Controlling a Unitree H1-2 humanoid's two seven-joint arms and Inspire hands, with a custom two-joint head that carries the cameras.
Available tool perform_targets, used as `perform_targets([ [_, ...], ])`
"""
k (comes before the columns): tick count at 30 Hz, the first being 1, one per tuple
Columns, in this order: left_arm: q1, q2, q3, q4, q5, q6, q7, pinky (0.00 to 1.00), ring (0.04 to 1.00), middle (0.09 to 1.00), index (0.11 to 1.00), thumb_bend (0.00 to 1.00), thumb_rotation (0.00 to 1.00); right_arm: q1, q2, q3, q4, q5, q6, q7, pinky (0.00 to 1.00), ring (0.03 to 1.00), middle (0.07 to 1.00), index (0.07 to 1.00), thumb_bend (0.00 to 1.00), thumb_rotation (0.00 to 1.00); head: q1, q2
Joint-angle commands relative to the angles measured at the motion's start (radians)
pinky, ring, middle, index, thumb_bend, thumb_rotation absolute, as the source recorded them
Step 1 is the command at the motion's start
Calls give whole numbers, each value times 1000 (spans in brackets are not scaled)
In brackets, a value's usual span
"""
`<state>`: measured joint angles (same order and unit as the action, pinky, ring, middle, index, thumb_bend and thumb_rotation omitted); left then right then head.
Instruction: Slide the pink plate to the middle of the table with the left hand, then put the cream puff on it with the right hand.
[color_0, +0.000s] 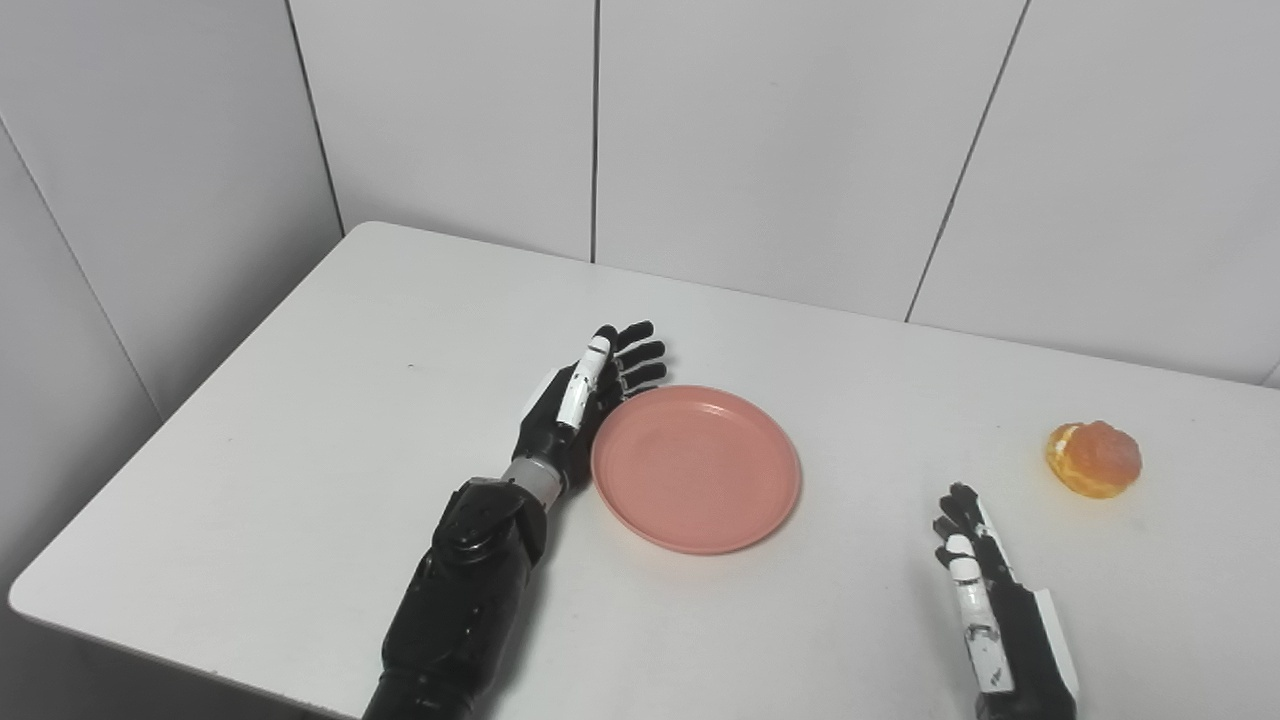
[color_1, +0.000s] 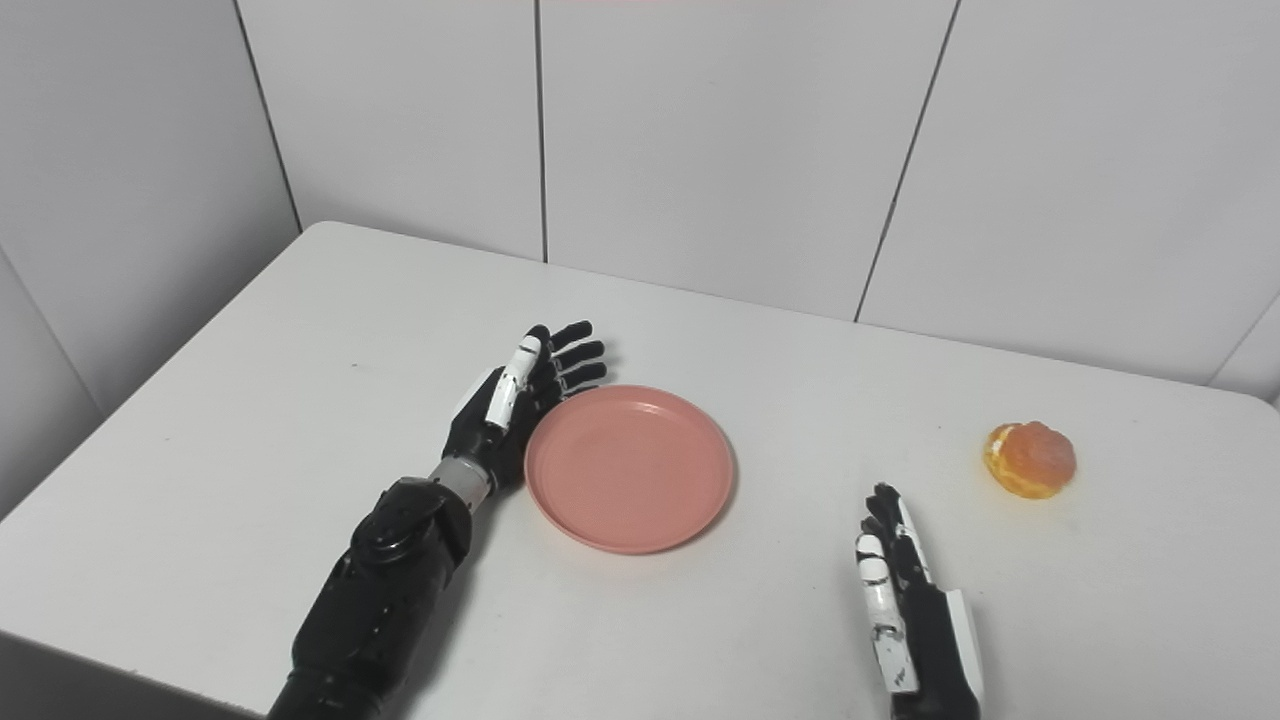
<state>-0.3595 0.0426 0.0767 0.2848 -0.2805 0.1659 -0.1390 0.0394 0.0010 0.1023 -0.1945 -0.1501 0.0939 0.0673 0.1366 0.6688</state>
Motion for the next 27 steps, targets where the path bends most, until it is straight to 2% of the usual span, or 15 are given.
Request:
perform_targets([
  [1, 17, -13, -9, -20, -9, 45, -11, 837, 845, 851, 831, 405, 1000, -31, 7, 1, -36, -2, 2, -10, 934, 943, 957, 961, 250, 1000, -10, 3],
  [6, 51, -41, -19, -99, -27, 84, -17, 846, 847, 856, 840, 409, 1000, -38, 10, 4, -26, -7, -11, -18, 932, 937, 949, 953, 263, 1000, -48, 16],
  [14, 93, -66, -31, -191, -27, 129, -11, 839, 841, 852, 840, 405, 1000, -43, 26, 10, -40, -30, 5, -35, 902, 925, 942, 947, 255, 1000, -87, 34],
  [22, 107, -57, -43, -206, 11, 108, 7, 847, 852, 858, 844, 401, 1000, -47, 30, 12, -61, -36, 49, -36, 908, 930, 946, 954, 271, 1000, -121, 40],
  [27, 105, -51, -37, -191, 30, 84, 10, 851, 855, 863, 850, 418, 1000, -52, 33, 8, -59, -34, 53, -41, 912, 930, 946, 953, 260, 1000, -147, 36],
])
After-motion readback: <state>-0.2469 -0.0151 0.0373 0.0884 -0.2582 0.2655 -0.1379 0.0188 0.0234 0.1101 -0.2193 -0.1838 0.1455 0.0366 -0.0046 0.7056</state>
